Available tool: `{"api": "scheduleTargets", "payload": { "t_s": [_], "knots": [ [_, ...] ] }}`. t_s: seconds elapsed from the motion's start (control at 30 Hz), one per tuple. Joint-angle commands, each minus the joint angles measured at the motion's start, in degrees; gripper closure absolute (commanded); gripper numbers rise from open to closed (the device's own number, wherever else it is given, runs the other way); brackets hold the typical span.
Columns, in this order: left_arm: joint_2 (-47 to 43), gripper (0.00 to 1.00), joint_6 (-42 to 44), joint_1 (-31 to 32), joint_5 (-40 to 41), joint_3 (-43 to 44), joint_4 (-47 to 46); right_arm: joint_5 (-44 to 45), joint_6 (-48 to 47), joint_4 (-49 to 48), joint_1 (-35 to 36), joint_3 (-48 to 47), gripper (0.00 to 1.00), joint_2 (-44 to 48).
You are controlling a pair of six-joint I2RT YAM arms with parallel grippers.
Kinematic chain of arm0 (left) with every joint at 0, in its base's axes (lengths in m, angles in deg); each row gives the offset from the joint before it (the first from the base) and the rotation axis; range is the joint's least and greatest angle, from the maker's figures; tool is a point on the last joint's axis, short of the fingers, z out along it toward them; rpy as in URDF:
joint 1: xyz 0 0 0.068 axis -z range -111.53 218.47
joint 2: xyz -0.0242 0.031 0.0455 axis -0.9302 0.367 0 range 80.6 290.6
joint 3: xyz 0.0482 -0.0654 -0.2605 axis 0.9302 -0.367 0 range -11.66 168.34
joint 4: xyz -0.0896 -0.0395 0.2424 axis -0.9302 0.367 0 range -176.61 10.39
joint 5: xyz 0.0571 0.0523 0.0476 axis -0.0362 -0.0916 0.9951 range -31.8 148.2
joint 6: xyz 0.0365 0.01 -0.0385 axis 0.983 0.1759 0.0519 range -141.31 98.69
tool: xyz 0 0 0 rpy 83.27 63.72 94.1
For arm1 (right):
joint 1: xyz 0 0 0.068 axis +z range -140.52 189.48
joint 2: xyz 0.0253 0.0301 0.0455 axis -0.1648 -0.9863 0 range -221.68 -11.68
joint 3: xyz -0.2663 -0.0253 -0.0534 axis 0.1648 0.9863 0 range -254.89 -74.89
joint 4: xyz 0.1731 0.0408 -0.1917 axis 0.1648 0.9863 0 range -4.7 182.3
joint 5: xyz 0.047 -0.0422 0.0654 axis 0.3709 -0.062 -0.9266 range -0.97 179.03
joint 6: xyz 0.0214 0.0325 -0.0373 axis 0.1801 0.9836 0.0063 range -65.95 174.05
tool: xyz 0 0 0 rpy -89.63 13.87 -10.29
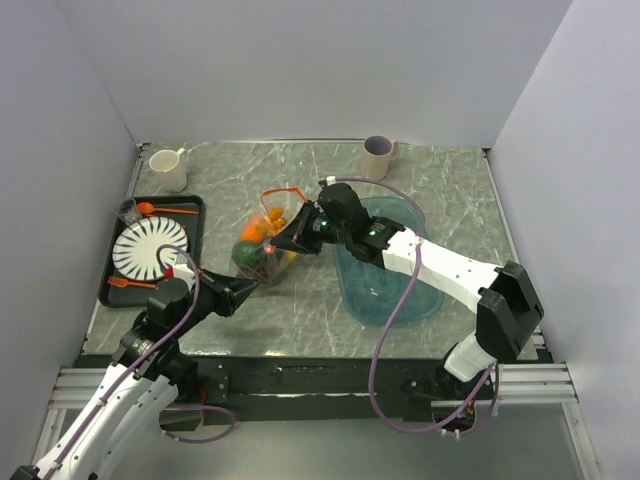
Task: Place the food in the zip-top bag and seal the zipper
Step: Zip the zipper food storage bag at the center of the board.
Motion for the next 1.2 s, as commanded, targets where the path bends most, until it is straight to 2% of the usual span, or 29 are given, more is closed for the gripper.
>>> {"api": "scheduleTargets", "payload": {
  "t_s": [0.0,0.07,0.1,0.2,0.23,0.4,0.47,0.67,0.9,1.0,1.17],
  "knots": [
    [-1.4,0.88,0.2,0.1,-1.2,1.6,-3.9,-0.5,-0.7,-3.4,0.1,-0.6,1.0,2.2],
    [-0.6,0.73,-0.4,0.1,-0.8,1.0,-7.0,-1.2,-1.0,-2.9,0.3,-0.8,1.0,1.9],
    [0.1,0.58,-0.3,0.1,-1.1,0.8,-8.7,-1.9,-1.1,-2.8,0.4,-0.5,1.0,1.9],
    [6.3,0.47,-0.2,0.1,-3.7,0.6,-18.4,-2.5,-1.2,-2.8,0.6,0.5,1.0,2.3],
    [7.9,0.46,-0.4,0.1,-4.4,0.8,-19.8,-2.5,-1.2,-3.0,0.7,0.9,1.0,2.8],
    [14.3,0.48,-1.2,0.1,-5.1,1.3,-27.6,-3.0,-1.4,-3.0,1.2,1.2,1.0,2.9],
    [15.2,0.54,-1.2,0.1,-4.4,1.7,-28.9,-3.0,-1.4,-3.0,1.2,1.2,1.0,2.9],
    [16.8,0.66,-0.6,0.1,-3.1,2.5,-28.1,-2.8,-1.7,-2.6,1.4,1.0,1.0,3.2],
    [15.0,0.66,0.5,0.1,-0.9,2.8,-24.0,-2.9,-1.7,-2.7,1.3,1.0,1.0,3.3],
    [14.8,0.71,0.7,0.1,-0.7,2.4,-23.9,-3.0,-1.7,-2.7,1.3,0.7,1.0,3.4],
    [15.9,0.71,0.7,0.1,-0.5,1.8,-26.3,-3.0,-1.7,-2.4,1.5,0.6,1.0,3.6]
  ]
}}
